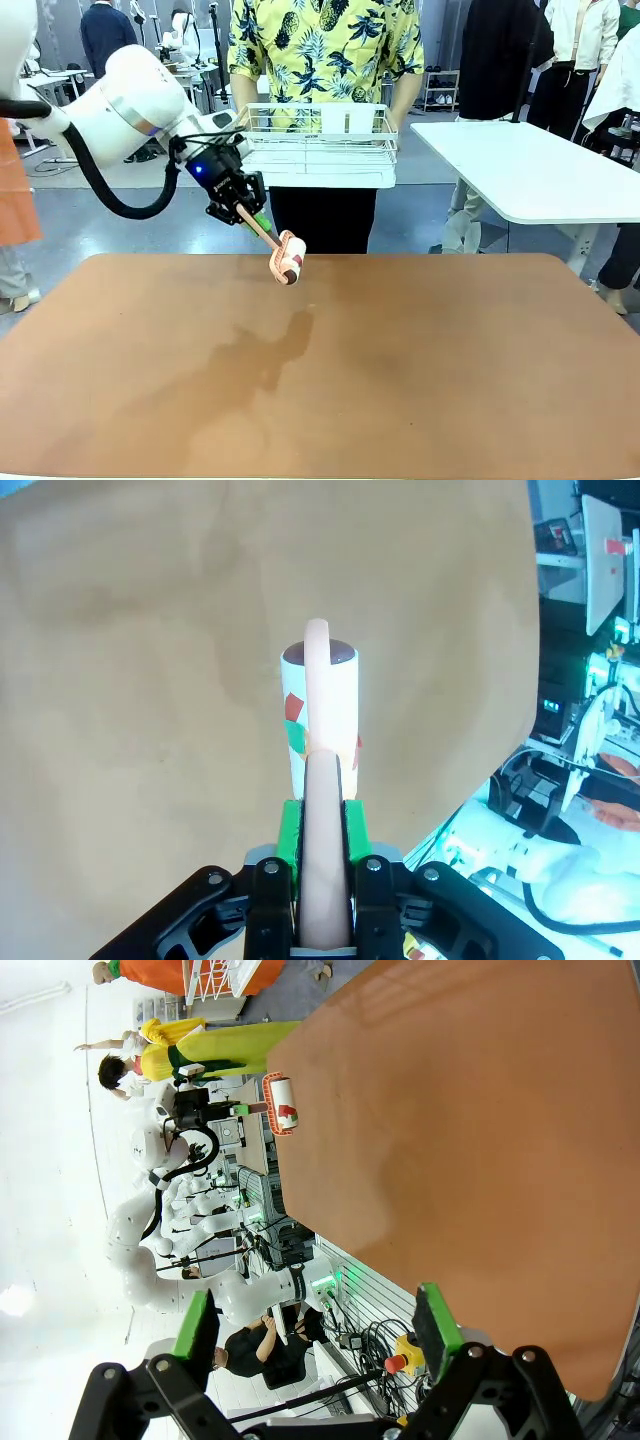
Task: Clean the table.
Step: Clean the table with the Lint Roller when the human lifts the Dish drying rack.
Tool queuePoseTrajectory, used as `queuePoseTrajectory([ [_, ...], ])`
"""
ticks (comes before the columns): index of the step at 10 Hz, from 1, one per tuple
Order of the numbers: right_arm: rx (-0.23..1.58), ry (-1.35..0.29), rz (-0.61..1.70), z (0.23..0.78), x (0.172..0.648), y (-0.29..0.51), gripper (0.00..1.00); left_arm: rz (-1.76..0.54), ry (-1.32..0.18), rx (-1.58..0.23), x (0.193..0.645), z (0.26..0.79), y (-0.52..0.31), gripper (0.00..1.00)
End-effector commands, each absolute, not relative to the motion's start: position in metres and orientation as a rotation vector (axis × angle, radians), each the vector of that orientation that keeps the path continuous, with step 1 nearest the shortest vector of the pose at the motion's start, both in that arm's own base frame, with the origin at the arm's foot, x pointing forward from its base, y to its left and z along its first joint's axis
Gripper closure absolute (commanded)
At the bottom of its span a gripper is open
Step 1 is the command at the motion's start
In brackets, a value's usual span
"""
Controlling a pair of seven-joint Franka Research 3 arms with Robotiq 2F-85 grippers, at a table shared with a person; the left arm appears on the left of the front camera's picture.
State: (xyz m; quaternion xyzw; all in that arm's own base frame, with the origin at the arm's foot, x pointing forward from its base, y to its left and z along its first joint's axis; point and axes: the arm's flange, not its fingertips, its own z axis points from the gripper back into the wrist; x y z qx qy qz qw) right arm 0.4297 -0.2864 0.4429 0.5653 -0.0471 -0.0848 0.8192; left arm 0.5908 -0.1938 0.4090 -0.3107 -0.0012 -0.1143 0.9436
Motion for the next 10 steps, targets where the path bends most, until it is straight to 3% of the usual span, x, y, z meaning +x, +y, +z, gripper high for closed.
queuePoseTrajectory([
  [1, 1.202, -0.102, -0.178, 0.446, 0.429, -0.286, 0.0, -0.202, -0.005, -0.582, 0.582, 0.411, -0.192, 1.0],
  [6, 1.202, -0.102, -0.178, 0.446, 0.429, -0.286, 0.0, -0.184, -0.013, -0.517, 0.576, 0.438, -0.186, 1.0],
  [10, 1.202, -0.102, -0.178, 0.446, 0.429, -0.286, 0.0, -0.18, -0.15, -0.133, 0.532, 0.538, -0.115, 1.0],
])
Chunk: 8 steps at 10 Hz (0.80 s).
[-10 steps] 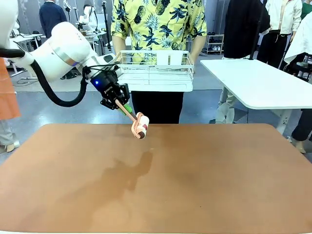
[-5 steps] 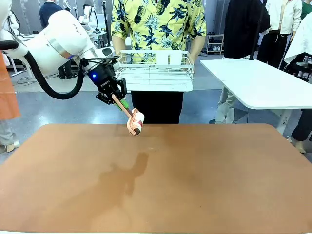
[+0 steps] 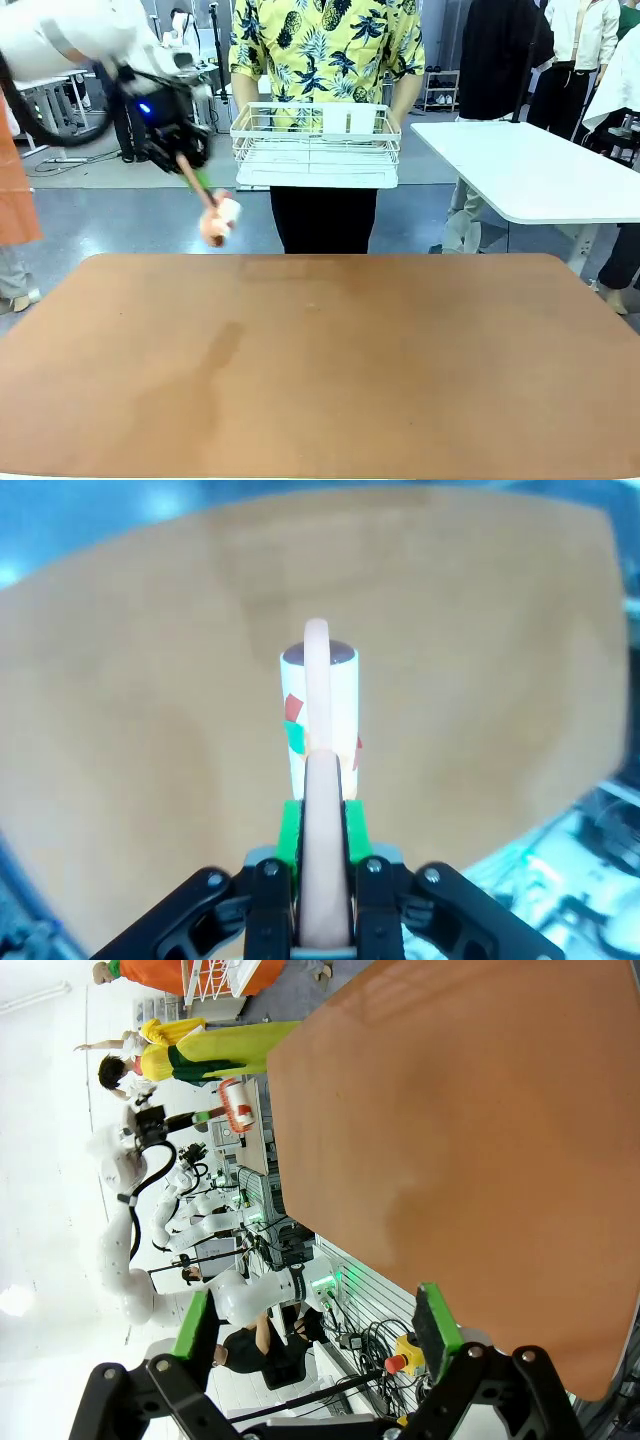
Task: Clean the table.
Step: Clean the table with the Lint Roller when the human lifts the Dish drying rack.
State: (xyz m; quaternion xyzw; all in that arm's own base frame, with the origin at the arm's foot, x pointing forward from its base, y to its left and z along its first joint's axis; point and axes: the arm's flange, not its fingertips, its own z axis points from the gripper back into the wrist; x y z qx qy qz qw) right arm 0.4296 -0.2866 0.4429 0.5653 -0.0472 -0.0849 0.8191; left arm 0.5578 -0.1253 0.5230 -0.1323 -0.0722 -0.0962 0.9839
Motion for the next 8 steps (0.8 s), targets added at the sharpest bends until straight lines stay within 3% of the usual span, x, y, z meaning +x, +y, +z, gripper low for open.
queuePoseTrajectory([
  [1, 1.202, -0.102, -0.178, 0.446, 0.429, -0.286, 0.0, -0.199, -0.163, -0.075, 0.525, 0.556, -0.093, 1.0],
  [8, 1.202, -0.102, -0.178, 0.446, 0.429, -0.286, 0.0, -0.101, -0.185, 0.005, 0.518, 0.591, 0.019, 1.0],
])
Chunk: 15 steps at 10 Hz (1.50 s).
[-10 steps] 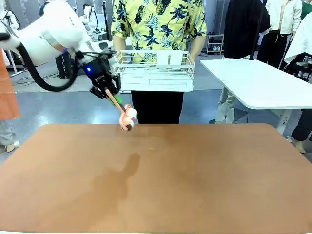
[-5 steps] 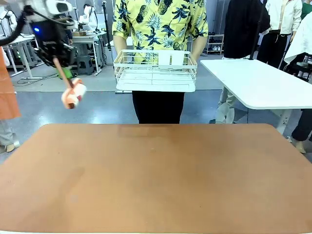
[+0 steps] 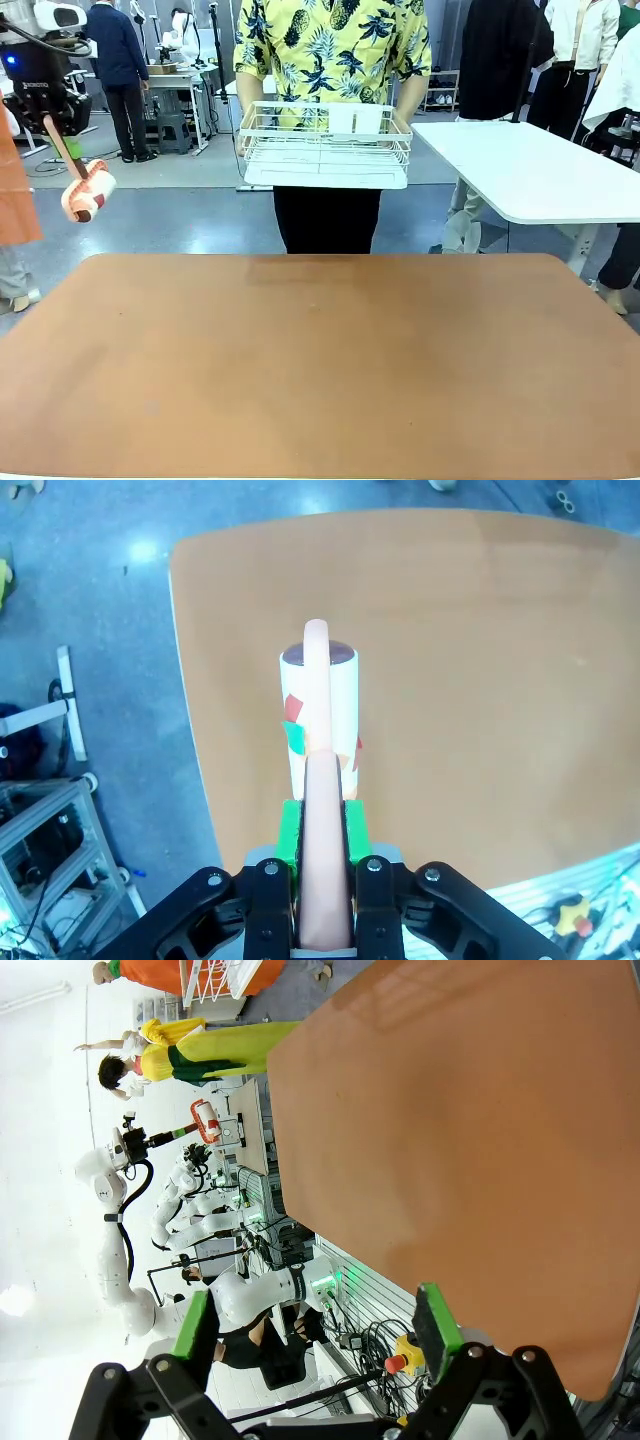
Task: Clean the table.
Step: Clean the table with the Lint Roller when the human lifts the Dish drying rack, then place the Lint Roller down when the Dish drying rack is positioned in the middle of the table.
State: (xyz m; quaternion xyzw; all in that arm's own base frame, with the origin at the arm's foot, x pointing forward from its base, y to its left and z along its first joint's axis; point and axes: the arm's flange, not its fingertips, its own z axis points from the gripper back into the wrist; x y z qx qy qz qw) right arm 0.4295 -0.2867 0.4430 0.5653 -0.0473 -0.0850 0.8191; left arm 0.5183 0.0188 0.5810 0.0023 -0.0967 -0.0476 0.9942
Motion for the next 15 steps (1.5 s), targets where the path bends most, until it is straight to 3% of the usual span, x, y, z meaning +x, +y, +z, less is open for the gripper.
queuePoseTrajectory([
  [1, 1.202, -0.102, -0.178, 0.4456, 0.4285, -0.2856, 0.0, -0.102, -0.172, 0.0, 0.5179, 0.5912, 0.0191, 1.0],
  [15, 1.202, -0.102, -0.178, 0.4456, 0.4285, -0.2856, 0.0, -0.093, -0.192, 0.004, 0.5181, 0.5832, 0.0199, 1.0],
])
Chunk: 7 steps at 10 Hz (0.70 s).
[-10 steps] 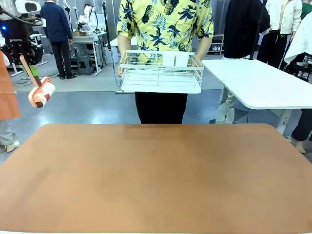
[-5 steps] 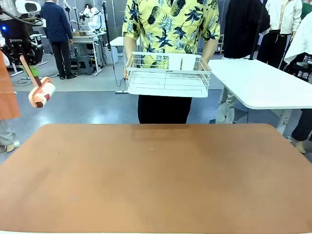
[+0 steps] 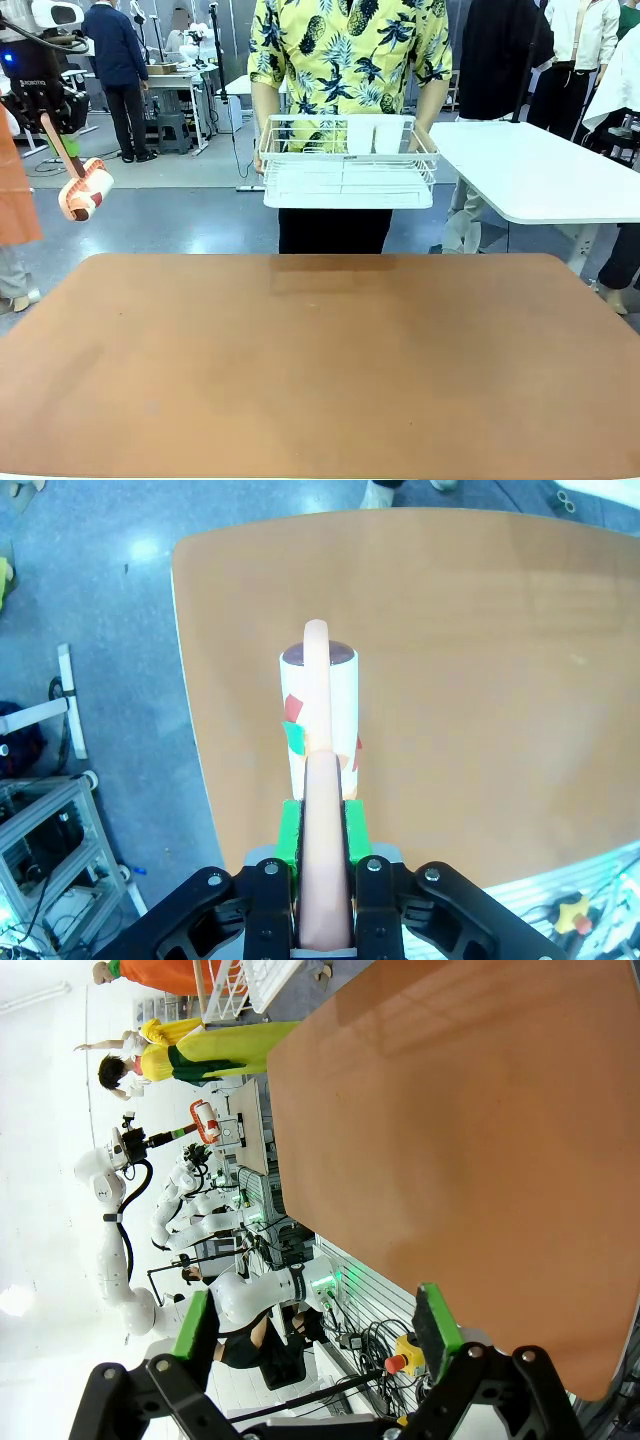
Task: Clean the table.
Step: Place the Lint Roller down when the Dish drying rack is positioned in the middle of the table.
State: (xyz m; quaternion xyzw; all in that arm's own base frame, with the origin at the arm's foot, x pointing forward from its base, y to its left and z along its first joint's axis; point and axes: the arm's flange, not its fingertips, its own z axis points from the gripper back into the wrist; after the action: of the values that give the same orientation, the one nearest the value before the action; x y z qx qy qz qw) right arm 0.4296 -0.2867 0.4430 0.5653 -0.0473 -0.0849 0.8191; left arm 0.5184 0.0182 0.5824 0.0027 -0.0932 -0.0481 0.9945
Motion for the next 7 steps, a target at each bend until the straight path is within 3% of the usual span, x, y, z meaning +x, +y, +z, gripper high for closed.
queuePoseTrajectory([
  [1, 1.202, -0.102, -0.178, 0.4456, 0.4285, -0.2856, 0.0, -0.093, -0.192, 0.004, 0.5181, 0.5832, 0.0199, 1.0],
  [7, 1.202, -0.102, -0.178, 0.4456, 0.4285, -0.2856, 0.0, -0.093, -0.192, 0.004, 0.5181, 0.5832, 0.0199, 1.0],
])
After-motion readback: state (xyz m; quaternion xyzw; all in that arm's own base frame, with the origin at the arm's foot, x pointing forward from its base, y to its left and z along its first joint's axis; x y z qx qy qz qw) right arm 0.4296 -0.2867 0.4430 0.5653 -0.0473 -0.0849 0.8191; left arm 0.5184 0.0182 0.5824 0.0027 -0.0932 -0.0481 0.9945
